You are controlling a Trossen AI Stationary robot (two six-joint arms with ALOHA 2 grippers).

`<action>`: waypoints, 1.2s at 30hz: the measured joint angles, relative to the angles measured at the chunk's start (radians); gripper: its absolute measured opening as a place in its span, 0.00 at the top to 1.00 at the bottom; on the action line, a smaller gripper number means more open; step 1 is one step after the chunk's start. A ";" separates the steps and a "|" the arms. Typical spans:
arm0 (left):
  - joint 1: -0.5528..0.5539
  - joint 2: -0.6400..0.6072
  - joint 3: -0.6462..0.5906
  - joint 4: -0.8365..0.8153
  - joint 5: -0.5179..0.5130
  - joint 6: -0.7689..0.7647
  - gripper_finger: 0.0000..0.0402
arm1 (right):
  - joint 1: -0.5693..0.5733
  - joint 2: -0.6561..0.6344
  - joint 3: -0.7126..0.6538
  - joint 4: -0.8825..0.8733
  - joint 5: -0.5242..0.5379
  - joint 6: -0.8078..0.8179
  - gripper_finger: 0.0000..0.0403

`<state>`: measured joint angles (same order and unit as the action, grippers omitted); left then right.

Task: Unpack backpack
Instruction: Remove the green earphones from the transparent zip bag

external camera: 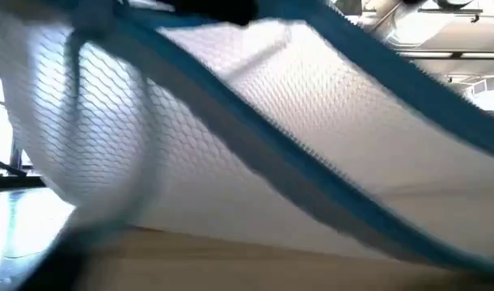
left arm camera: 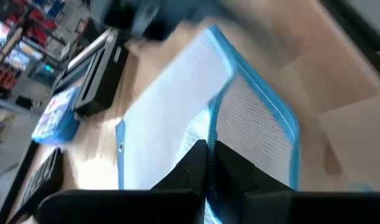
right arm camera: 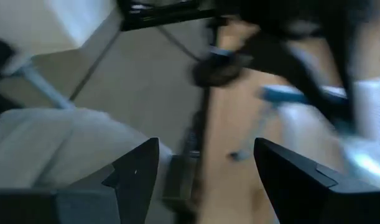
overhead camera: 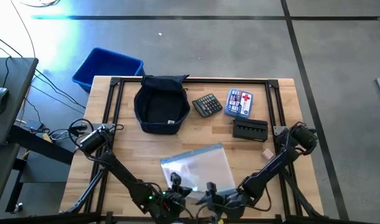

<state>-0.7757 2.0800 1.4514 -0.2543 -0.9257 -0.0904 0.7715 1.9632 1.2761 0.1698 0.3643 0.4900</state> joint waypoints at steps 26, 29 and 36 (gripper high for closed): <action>-0.005 0.000 0.000 -0.024 0.056 0.049 1.00 | -0.139 0.126 0.039 -0.308 0.331 -0.224 0.39; -0.005 0.000 0.000 -0.038 0.051 0.049 1.00 | -0.181 0.131 0.038 -0.309 0.309 -0.241 0.41; -0.024 0.000 0.001 -0.062 0.016 0.044 1.00 | -0.243 0.204 0.037 -0.174 0.176 -0.338 0.54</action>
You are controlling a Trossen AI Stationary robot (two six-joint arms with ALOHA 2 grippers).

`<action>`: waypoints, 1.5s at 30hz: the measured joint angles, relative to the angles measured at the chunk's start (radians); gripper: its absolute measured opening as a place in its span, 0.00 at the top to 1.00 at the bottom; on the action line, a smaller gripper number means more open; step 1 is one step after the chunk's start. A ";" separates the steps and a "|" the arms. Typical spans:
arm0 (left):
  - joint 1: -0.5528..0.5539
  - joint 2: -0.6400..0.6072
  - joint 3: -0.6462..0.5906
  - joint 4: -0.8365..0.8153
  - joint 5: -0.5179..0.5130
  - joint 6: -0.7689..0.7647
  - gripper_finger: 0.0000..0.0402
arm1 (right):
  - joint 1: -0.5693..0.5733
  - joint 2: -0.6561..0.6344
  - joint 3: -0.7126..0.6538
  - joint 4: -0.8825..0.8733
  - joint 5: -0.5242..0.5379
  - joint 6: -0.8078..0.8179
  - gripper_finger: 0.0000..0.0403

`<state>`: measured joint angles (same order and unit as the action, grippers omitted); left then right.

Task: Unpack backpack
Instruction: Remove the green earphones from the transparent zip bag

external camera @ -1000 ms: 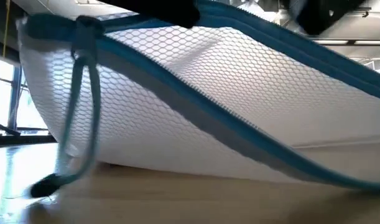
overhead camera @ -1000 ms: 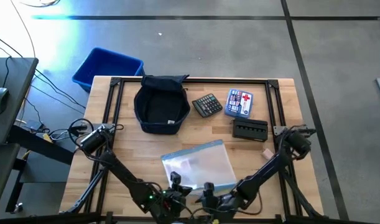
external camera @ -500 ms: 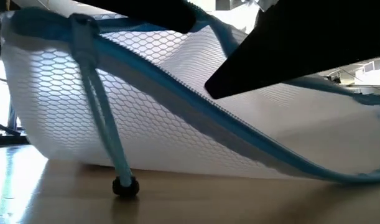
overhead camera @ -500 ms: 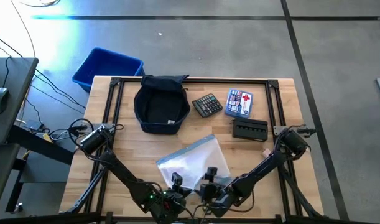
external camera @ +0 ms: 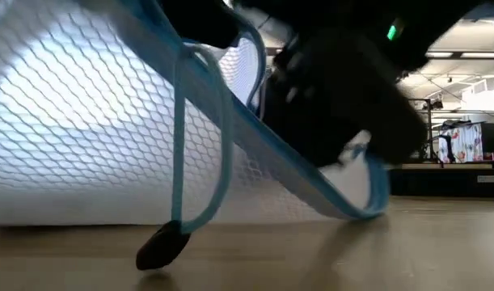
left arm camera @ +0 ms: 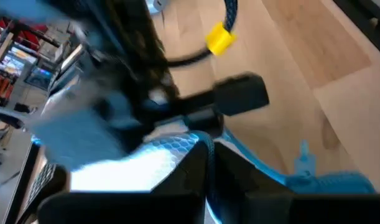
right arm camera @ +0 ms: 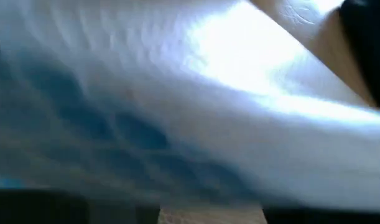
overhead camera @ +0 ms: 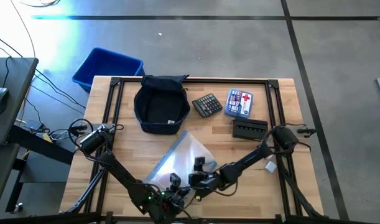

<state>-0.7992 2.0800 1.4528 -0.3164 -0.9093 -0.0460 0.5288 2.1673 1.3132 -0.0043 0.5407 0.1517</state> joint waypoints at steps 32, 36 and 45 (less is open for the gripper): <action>-0.122 -0.001 0.000 -0.128 -0.051 0.031 1.00 | -0.008 0.080 0.021 0.411 -0.121 -0.395 0.60; -0.123 -0.001 0.000 -0.101 -0.038 0.049 1.00 | -0.031 0.090 0.021 0.419 -0.183 -0.470 0.60; -0.117 -0.001 0.000 -0.095 -0.035 0.048 1.00 | -0.058 0.105 0.021 0.430 -0.267 -0.466 0.76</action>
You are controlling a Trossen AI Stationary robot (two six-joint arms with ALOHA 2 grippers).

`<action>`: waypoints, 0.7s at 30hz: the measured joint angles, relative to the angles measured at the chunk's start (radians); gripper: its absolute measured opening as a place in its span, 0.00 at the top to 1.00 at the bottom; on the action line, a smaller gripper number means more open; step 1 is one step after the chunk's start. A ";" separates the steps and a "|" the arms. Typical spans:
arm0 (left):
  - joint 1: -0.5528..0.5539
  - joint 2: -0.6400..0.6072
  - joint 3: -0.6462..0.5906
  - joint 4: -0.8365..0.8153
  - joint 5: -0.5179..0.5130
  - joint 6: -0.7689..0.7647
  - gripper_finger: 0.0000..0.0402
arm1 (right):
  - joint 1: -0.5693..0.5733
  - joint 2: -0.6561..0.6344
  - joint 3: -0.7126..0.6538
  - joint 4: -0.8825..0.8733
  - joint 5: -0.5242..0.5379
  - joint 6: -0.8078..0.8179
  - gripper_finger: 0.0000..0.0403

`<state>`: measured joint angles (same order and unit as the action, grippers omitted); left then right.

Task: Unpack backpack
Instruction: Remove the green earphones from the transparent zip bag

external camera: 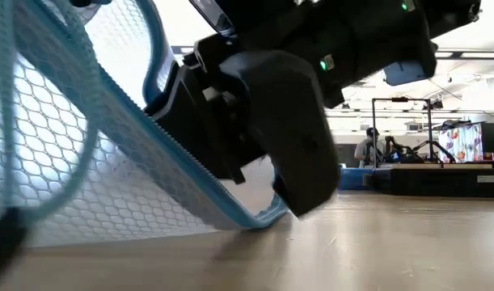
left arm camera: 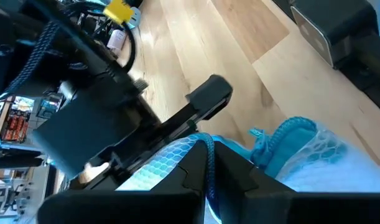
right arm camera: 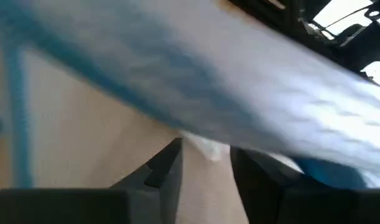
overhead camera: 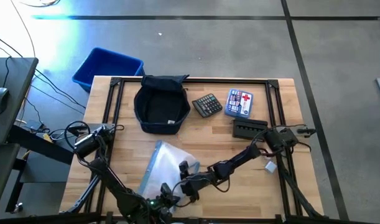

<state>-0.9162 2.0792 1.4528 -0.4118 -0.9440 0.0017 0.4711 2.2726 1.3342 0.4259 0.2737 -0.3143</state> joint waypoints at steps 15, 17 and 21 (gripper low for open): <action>-0.008 0.000 0.000 -0.068 -0.027 -0.055 1.00 | 0.093 -0.091 0.000 -0.326 0.268 0.230 1.00; -0.008 0.000 0.000 -0.069 -0.027 -0.064 1.00 | 0.115 -0.110 0.000 -0.433 0.334 0.276 1.00; -0.008 0.000 0.000 -0.069 -0.027 -0.079 1.00 | 0.142 -0.142 0.000 -0.591 0.396 0.343 1.00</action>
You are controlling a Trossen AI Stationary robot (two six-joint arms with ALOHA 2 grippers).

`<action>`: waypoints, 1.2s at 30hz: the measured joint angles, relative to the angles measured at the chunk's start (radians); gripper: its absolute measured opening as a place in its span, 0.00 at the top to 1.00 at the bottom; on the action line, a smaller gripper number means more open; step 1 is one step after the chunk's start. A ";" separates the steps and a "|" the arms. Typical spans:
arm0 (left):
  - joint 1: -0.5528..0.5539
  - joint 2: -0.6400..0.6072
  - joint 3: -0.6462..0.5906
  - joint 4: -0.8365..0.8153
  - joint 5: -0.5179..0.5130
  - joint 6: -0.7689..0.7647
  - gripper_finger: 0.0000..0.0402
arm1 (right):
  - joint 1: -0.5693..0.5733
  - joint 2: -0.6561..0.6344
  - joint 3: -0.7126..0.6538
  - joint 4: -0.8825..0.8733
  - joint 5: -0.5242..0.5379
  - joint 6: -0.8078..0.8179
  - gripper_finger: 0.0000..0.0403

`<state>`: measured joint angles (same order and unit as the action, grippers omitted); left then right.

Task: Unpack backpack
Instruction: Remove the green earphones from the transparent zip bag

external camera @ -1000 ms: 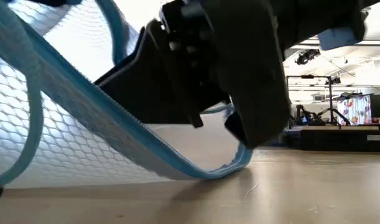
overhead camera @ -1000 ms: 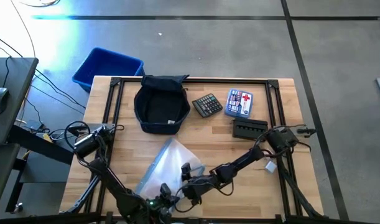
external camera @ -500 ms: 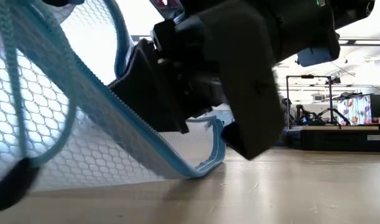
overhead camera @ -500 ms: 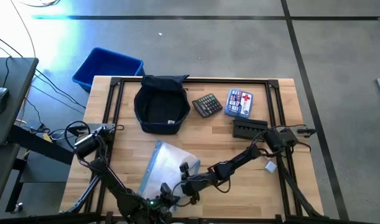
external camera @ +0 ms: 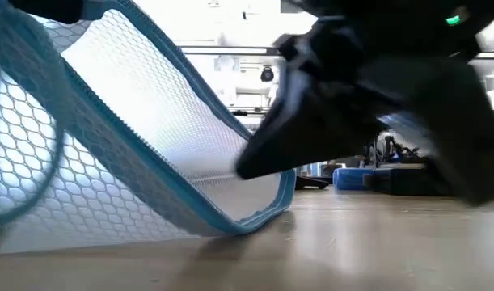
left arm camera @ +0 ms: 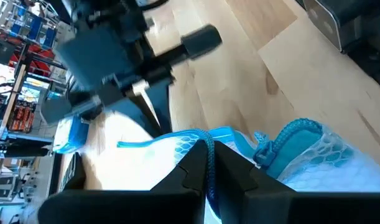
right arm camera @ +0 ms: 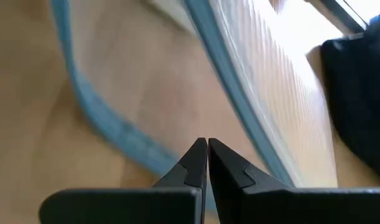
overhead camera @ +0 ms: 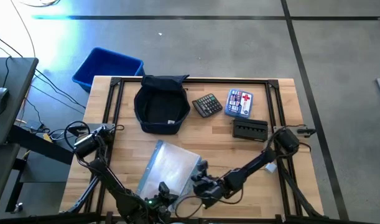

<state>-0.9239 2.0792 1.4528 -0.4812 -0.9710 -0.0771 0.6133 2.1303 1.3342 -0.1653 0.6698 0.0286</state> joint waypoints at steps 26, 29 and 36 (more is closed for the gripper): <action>0.240 0.000 0.007 0.260 0.406 0.631 1.00 | -0.004 -0.057 -0.051 -0.315 -0.036 0.390 1.00; 0.203 -0.001 0.008 0.171 0.390 0.587 1.00 | 0.019 -0.115 -0.012 -0.255 -0.071 0.301 1.00; 0.154 -0.001 0.008 0.013 0.241 0.380 1.00 | 0.028 -0.110 0.000 -0.012 -0.231 0.103 1.00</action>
<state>-0.7700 2.0785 1.4609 -0.4682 -0.7301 0.3029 0.6414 2.0205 1.3340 -0.1773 0.4384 0.1316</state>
